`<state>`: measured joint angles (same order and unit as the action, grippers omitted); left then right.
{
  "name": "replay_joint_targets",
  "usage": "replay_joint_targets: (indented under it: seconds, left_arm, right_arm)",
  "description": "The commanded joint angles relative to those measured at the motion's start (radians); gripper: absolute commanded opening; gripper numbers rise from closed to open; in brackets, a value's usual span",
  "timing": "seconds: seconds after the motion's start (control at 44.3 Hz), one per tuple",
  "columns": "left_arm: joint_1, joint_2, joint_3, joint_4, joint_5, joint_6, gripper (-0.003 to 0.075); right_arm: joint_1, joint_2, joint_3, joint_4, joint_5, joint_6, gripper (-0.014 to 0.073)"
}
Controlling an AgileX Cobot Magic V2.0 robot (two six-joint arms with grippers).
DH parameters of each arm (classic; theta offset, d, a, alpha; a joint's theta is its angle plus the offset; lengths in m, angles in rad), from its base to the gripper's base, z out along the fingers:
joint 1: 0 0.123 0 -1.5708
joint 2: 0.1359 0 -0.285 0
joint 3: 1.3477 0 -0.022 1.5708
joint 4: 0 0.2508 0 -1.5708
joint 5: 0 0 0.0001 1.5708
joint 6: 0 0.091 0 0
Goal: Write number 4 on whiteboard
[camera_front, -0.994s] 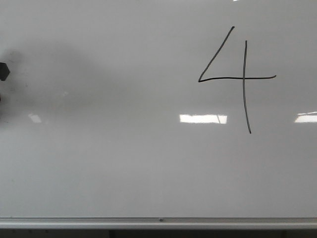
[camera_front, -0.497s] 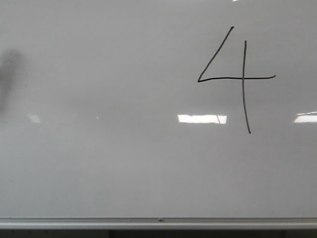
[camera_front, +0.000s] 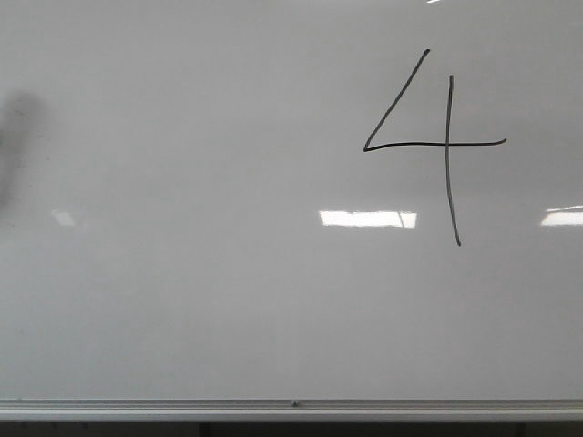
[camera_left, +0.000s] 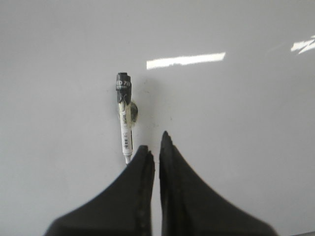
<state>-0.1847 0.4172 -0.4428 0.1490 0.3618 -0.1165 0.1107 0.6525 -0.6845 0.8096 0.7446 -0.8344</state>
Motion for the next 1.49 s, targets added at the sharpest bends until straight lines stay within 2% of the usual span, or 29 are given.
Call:
replay_joint_targets:
  seconds: [0.0,0.158,0.791,0.836,0.971,1.129,1.242,1.468]
  left_arm:
    - [-0.009,-0.070,-0.024,-0.004,-0.075,0.000,-0.0020]
    - [-0.009,-0.141,-0.024,-0.004,-0.109,0.000,-0.0020]
    - [0.003,-0.176,0.000,0.031,-0.114,0.000,-0.0020]
    - [0.020,-0.211,0.022,0.008,-0.114,0.012,-0.0020]
    - [0.085,-0.318,0.106,-0.181,-0.120,0.211,-0.0020]
    - [0.132,-0.444,0.239,-0.182,-0.156,0.167,-0.0020]
    - [0.140,-0.436,0.314,-0.176,-0.182,0.116,-0.0020]
    - [0.140,-0.439,0.444,-0.180,-0.294,0.102,-0.0020]
  right_arm:
    - [-0.008,0.000,-0.027,0.037,-0.039,-0.004,-0.0105]
    - [-0.008,0.000,-0.027,0.037,-0.039,-0.004,-0.0105]
    - [-0.008,0.000,-0.027,0.037,-0.039,-0.004,-0.0105]
    - [-0.008,0.000,-0.027,0.037,-0.039,-0.004,-0.0105]
    - [-0.008,0.000,-0.027,0.037,-0.038,-0.004,-0.0105]
    - [-0.008,0.000,-0.027,0.037,-0.038,-0.004,-0.0105]
    - [-0.008,0.001,-0.027,0.037,-0.035,-0.004,-0.0105]
    - [-0.008,0.001,-0.027,0.037,-0.035,-0.004,-0.0105]
